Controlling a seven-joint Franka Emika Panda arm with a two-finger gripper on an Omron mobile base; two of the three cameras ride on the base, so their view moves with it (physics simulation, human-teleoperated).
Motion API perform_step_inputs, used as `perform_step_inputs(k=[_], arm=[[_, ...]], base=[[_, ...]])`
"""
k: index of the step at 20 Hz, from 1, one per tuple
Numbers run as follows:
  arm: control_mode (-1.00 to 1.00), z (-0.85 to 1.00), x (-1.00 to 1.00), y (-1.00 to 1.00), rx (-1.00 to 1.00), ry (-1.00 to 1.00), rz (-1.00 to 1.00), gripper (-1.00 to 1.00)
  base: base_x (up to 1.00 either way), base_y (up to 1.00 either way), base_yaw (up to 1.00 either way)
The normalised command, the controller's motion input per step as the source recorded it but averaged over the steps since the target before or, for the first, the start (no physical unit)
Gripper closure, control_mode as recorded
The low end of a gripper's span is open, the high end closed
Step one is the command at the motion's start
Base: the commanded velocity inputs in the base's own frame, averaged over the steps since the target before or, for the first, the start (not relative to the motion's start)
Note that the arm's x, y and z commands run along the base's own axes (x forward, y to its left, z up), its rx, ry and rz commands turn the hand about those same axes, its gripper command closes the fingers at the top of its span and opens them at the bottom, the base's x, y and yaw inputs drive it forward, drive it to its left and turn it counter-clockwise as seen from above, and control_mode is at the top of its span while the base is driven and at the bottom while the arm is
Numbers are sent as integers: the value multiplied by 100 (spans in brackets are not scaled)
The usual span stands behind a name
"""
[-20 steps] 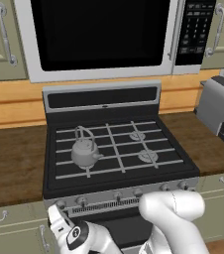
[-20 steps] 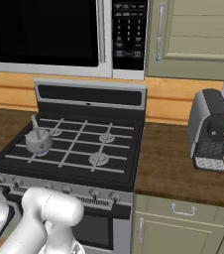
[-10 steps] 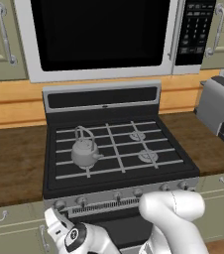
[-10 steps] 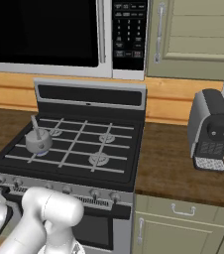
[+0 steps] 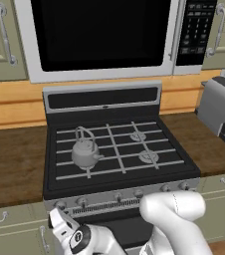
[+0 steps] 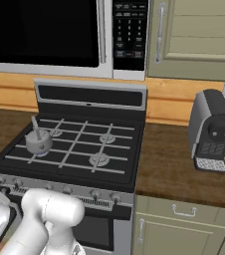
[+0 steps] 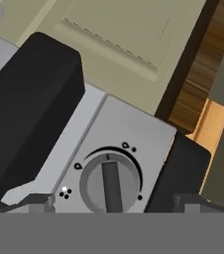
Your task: Turn off the front left burner of the stove.
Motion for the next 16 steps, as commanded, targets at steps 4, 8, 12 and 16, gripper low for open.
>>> perform_step_inputs(k=[4,8,12,16], arm=[[-100,1,39,23,-1,1,0,-100],[-100,0,32,36,-2,1,-1,-100],[-100,5,1,4,-1,-3,0,-100],[-100,13,0,0,-1,-2,0,-100]], base=[[0,0,0],[0,0,0],[0,0,0],[0,0,0]])
